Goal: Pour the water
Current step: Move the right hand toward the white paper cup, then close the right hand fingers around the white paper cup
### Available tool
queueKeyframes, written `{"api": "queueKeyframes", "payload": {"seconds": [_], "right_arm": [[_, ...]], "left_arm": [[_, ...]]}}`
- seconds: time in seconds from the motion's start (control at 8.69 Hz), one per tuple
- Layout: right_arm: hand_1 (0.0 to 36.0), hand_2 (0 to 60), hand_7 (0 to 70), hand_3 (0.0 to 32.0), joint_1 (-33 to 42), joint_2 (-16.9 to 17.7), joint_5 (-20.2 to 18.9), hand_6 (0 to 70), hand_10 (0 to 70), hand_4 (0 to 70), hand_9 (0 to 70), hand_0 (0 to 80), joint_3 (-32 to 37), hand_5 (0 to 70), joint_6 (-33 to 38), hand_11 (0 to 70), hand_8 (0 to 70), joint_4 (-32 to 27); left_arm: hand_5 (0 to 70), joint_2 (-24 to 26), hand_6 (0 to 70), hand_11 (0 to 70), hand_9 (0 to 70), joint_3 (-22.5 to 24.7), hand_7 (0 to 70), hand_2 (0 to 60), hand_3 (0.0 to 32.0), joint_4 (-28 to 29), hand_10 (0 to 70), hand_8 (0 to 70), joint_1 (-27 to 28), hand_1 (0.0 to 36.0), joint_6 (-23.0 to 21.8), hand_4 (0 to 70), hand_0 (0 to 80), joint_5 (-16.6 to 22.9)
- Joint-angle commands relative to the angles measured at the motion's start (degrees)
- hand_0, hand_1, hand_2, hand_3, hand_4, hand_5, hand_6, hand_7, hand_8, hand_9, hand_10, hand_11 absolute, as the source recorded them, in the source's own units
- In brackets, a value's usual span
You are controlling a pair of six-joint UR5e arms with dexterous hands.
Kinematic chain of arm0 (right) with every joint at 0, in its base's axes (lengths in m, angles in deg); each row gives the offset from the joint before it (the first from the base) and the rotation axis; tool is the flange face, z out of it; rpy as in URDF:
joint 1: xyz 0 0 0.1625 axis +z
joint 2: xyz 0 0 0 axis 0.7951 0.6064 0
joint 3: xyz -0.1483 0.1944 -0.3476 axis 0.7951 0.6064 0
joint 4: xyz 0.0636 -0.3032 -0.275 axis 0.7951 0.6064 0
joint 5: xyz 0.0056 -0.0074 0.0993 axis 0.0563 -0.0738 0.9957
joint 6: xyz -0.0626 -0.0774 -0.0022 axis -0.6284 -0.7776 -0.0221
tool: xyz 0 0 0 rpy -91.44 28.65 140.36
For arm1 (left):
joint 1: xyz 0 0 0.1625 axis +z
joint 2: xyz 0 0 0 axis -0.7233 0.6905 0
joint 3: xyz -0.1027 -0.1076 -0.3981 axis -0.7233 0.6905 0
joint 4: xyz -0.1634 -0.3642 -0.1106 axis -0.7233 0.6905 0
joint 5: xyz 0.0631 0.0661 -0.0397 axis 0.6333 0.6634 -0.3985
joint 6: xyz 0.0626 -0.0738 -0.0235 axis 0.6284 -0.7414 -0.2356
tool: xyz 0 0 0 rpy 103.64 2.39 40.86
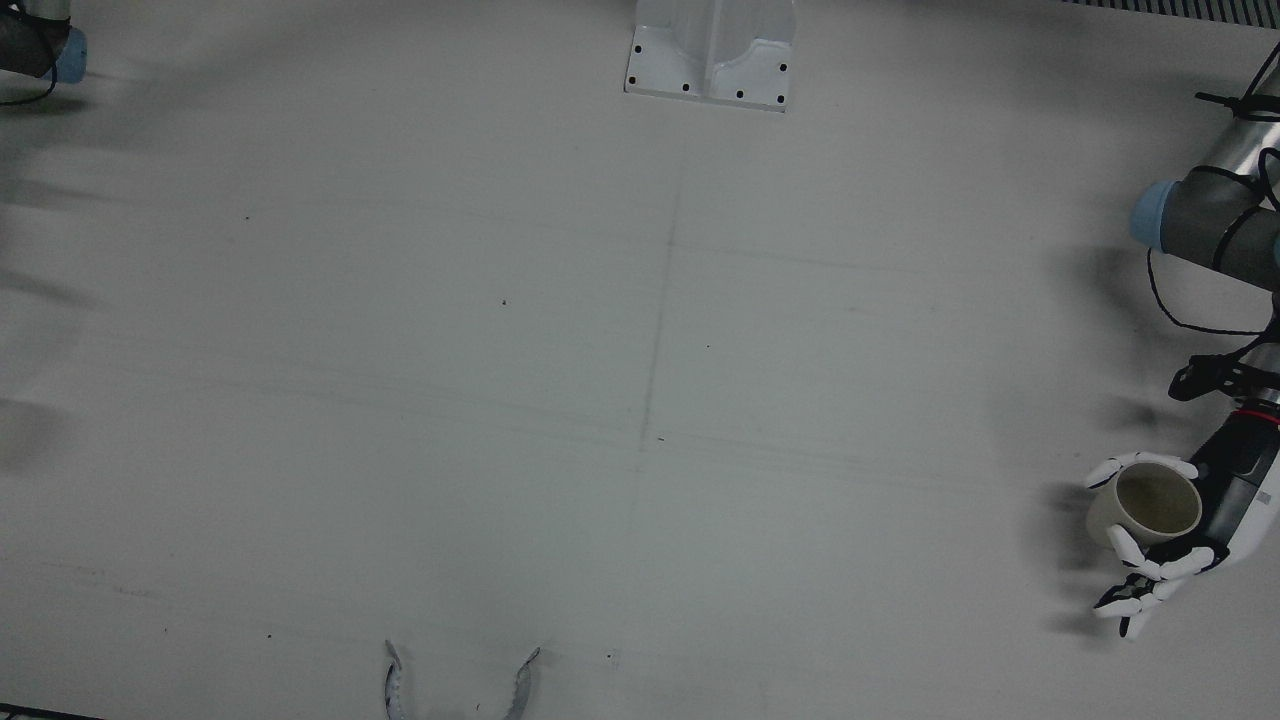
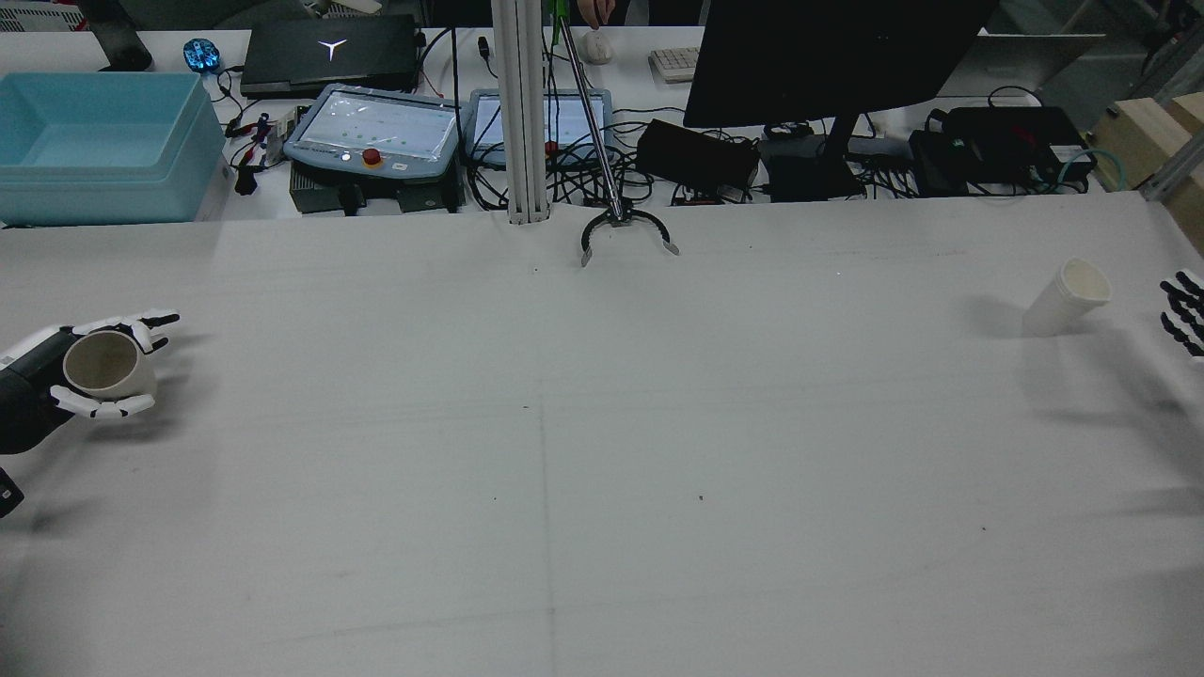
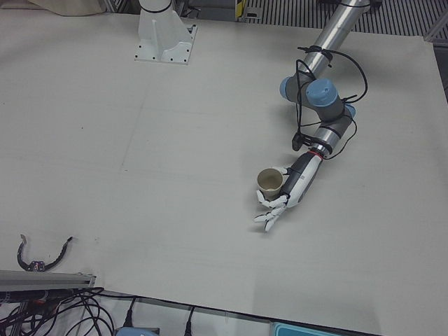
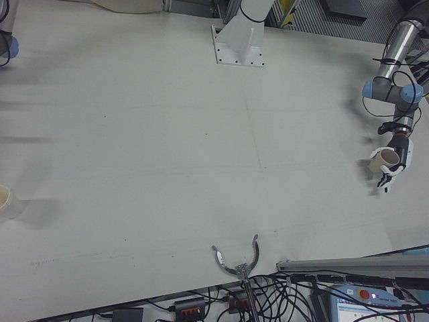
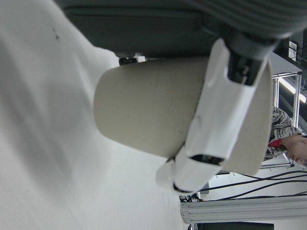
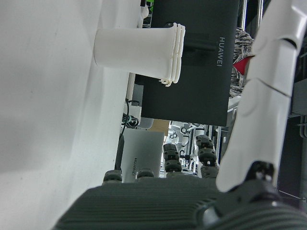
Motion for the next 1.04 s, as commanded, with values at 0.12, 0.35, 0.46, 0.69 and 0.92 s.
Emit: {"api": "queueKeyframes", "payload": {"seconds": [0.12, 0.35, 0.46, 0.69, 0.92], "right_arm": [[25.3, 10.7, 16.5, 12.6, -0.1, -4.9, -0.1, 5.1, 0.0, 7.5, 1.9, 58.4, 0.7, 6.4, -1.0, 0.0, 0.0, 7.1], [27.6, 13.6, 15.5, 11.8, 0.0, -7.1, 0.0, 5.0, 0.0, 5.1, 1.7, 60.1, 0.7, 7.2, -2.5, 0.0, 0.0, 10.6], [28.1, 14.2, 15.6, 12.0, -0.1, -8.2, 0.0, 5.0, 0.0, 4.8, 1.7, 60.5, 0.6, 7.4, -3.0, 0.0, 0.0, 12.1], [29.0, 14.8, 14.4, 12.4, -0.4, -10.0, 0.3, 4.3, 0.0, 2.9, 1.4, 61.3, 0.5, 7.5, -4.2, 0.0, 0.0, 14.7], [29.9, 15.8, 15.4, 12.0, -1.3, -10.8, 0.4, 4.6, 0.0, 3.0, 1.6, 62.3, 0.3, 7.9, -4.7, 0.0, 0.0, 15.1]], "left_arm": [[70.0, -0.1, 13.0, 14.4, 4.9, 0.2, 19.7, 55.0, 0.0, -0.8, 7.3, 5.4, 0.0, 36.0, -1.4, 70.0, 80.0, 0.0], [70.0, -0.1, 13.3, 14.4, 5.0, 0.1, 20.0, 55.2, 0.0, -1.1, 7.2, 5.6, -0.1, 36.0, -2.7, 70.0, 80.0, 0.0], [70.0, -0.1, 13.2, 14.4, 5.0, 0.2, 19.8, 55.2, 0.0, -1.1, 7.2, 5.5, 0.0, 36.0, -2.8, 70.0, 80.0, 0.0], [70.0, -0.2, 13.3, 14.4, 5.1, 0.2, 19.9, 54.6, 0.0, -1.1, 7.2, 5.6, 0.0, 36.0, -2.9, 70.0, 80.0, 0.0], [70.0, -0.3, 13.2, 14.5, 5.2, 0.2, 19.9, 54.1, 0.0, -1.0, 7.2, 5.7, -0.2, 36.0, -3.6, 70.0, 80.0, -0.1]]}}
